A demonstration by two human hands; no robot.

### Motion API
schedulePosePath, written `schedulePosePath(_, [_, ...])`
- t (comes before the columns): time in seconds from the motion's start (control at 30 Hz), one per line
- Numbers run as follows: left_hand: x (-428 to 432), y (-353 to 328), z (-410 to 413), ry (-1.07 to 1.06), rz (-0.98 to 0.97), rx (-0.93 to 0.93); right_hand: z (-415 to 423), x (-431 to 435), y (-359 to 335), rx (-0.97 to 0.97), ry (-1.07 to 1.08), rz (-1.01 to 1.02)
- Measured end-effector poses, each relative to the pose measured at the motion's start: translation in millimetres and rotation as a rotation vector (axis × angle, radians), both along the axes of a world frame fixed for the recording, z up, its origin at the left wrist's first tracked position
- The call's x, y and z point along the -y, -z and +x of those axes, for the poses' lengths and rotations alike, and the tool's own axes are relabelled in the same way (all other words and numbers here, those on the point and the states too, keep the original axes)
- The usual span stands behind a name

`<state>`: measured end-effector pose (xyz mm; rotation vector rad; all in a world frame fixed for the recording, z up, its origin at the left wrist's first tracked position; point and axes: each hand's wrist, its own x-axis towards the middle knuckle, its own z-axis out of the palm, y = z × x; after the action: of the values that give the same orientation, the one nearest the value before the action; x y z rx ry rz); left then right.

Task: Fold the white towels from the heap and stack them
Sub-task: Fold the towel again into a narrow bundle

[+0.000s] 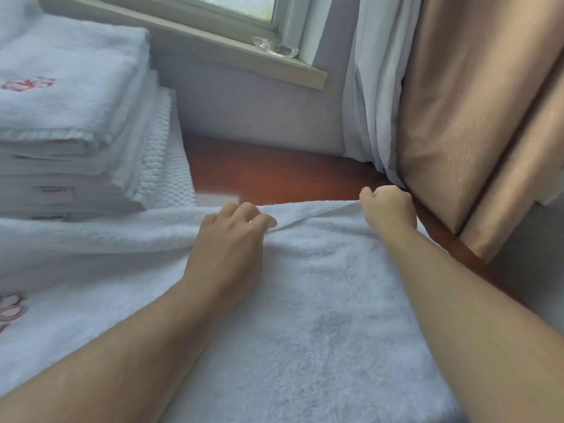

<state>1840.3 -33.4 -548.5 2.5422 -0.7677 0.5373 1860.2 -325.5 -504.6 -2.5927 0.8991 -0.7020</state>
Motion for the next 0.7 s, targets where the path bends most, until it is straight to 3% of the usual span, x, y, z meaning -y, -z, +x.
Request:
schedulePosePath(0.13, [-0.1, 2.7, 0.8, -0.021, -0.039, -0.021, 33.4, 12.8, 7.2, -0.127, 0.172, 0.166])
schedulePosePath(0.2, [0.1, 5.7, 2.8, -0.064, -0.058, -0.09, 41.0, 12.8, 20.7, -0.167, 0.212, 0.118])
schedulePosePath(0.3, [1.9, 6.8, 7.2, -0.155, -0.067, -0.157, 40.8, 10.2, 36.7, -0.127, 0.209, -0.041])
schedulePosePath(0.53, [-2.0, -0.2, 16.3, -0.301, 0.066, -0.045, 41.5, 21.8, 37.0, 0.004, 0.147, 0.036])
schedulePosePath(0.7, [-2.7, -2.8, 17.2, -0.301, 0.019, -0.009, 40.1, 19.7, 38.7, 0.072, 0.12, 0.027])
